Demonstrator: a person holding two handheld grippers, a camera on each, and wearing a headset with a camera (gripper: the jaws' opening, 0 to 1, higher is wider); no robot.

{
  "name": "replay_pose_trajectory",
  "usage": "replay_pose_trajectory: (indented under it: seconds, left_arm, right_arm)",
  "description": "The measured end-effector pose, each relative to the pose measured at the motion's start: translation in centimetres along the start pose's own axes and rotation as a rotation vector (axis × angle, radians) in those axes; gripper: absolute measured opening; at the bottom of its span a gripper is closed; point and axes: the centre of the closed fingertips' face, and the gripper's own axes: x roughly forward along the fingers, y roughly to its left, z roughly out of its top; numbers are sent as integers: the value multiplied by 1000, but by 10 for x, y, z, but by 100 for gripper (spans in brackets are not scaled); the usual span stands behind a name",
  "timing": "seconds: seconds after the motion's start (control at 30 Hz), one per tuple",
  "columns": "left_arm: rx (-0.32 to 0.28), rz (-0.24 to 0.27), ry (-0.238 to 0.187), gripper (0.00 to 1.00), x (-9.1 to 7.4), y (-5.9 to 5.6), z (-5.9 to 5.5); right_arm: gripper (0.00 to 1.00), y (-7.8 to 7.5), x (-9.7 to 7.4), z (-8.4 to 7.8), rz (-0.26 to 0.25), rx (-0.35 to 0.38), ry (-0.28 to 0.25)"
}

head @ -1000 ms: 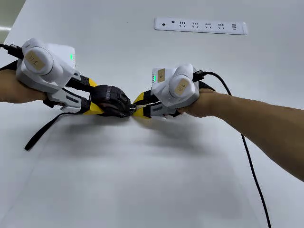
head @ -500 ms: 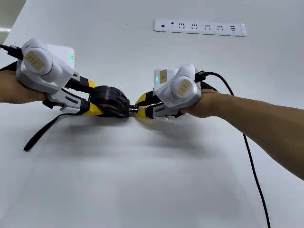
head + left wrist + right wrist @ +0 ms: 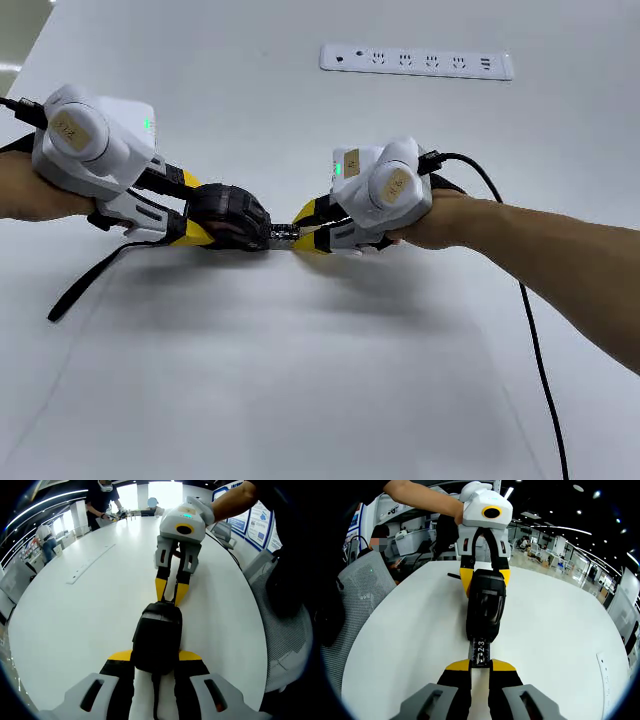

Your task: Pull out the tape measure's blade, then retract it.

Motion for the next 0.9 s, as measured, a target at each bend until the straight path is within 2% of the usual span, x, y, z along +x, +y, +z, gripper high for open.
replay_pose_trajectory:
  seconds: [0.9]
  left_arm:
    - [-7,-7,4,25,1,1,1]
  right_arm:
    - [8,5,-25,-16,2,10,25]
